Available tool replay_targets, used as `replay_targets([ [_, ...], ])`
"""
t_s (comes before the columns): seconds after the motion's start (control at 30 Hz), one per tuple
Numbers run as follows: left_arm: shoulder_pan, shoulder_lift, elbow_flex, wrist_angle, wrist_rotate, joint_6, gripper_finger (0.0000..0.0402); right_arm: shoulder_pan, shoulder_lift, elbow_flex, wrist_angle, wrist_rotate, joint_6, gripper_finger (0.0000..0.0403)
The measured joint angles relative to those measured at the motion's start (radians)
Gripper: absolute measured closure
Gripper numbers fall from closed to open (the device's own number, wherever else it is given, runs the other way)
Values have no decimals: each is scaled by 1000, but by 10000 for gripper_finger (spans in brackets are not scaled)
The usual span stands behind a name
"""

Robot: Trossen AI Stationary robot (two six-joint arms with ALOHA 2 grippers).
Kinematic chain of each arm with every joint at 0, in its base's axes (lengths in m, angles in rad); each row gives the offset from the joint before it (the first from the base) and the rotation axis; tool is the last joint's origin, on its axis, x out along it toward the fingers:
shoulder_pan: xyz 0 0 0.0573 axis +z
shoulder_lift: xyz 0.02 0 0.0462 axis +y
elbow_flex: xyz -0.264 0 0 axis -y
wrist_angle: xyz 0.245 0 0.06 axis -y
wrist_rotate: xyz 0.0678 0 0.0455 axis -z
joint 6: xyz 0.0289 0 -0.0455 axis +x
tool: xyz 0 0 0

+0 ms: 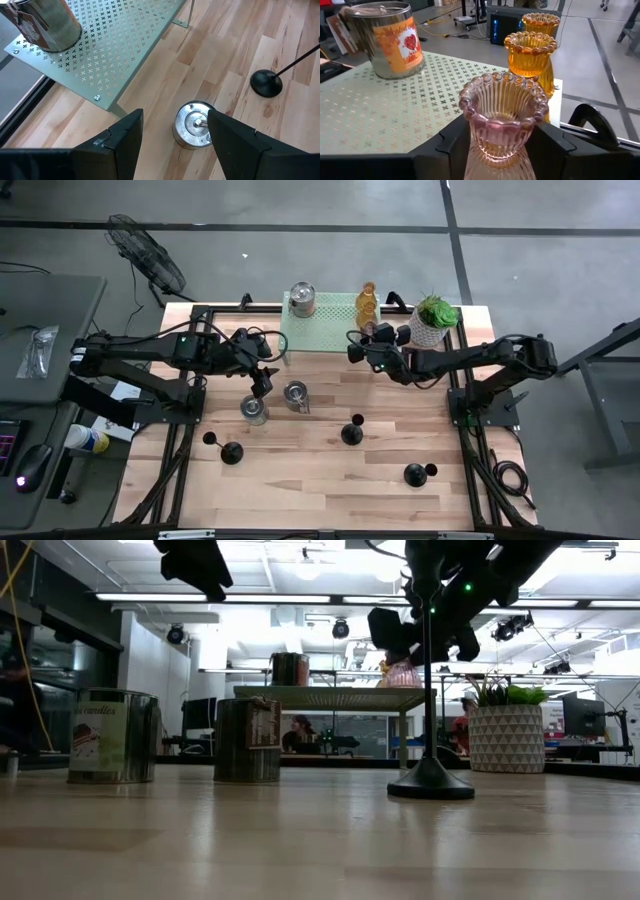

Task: Pick & Place candle stick holders
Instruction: Put the violet candle holder on the shelf

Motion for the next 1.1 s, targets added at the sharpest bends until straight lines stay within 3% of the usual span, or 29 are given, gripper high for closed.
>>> replay_targets([
  [0.57, 0, 0, 0, 0, 0, 0, 185, 2, 1, -2, -20, -44, -1, 161],
  [1.1, 0, 0, 0, -5, 6, -6, 185, 2, -7, -2, -19, -47, -27, 156],
])
